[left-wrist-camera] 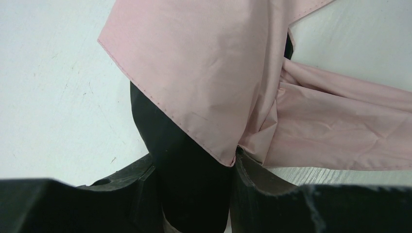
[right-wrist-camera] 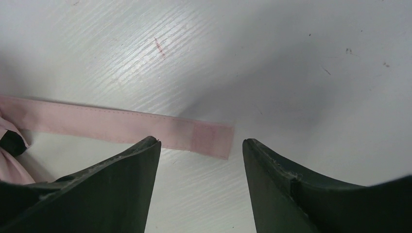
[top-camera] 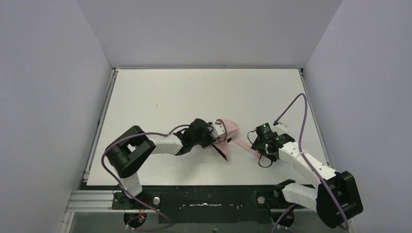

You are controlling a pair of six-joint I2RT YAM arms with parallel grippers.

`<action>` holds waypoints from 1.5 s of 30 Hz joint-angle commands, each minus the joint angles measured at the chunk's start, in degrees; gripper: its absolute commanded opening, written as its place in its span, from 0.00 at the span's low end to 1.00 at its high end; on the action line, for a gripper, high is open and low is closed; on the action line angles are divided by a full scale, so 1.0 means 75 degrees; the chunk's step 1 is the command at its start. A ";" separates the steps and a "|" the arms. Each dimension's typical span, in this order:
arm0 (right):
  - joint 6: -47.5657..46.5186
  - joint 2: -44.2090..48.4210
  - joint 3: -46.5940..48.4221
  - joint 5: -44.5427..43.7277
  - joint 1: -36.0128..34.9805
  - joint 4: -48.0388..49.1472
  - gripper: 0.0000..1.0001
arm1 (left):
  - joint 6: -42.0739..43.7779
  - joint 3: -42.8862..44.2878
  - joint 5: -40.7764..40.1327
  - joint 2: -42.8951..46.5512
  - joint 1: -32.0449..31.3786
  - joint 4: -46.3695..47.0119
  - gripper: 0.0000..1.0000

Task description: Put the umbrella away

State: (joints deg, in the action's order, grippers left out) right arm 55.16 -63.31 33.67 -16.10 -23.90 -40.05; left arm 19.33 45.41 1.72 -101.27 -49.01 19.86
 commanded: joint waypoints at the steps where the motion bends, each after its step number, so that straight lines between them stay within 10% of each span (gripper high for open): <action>1: 0.0206 -0.0149 -0.0050 -0.0099 0.0112 0.0254 0.63 | -0.0176 0.0010 -0.0135 -0.0271 0.0057 -0.0679 0.00; 18: 0.0413 -0.0844 -0.0764 0.0203 0.0303 0.0879 0.44 | -0.0135 0.0075 -0.0170 -0.0257 0.0063 -0.0714 0.00; 31: 0.0297 -0.0623 -0.1074 0.0669 0.0332 0.1106 0.00 | -0.0542 0.0188 -0.0369 -0.0313 0.0164 -0.0726 0.00; 45: 0.0194 0.0000 -0.0990 0.1808 -0.1150 -0.0224 0.00 | -0.1415 0.0735 -0.0731 -0.0220 0.1143 -0.0948 0.00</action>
State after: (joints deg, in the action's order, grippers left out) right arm 56.34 -64.95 28.27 -4.71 -28.80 -31.88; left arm 10.61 48.99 2.79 -102.08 -44.18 15.29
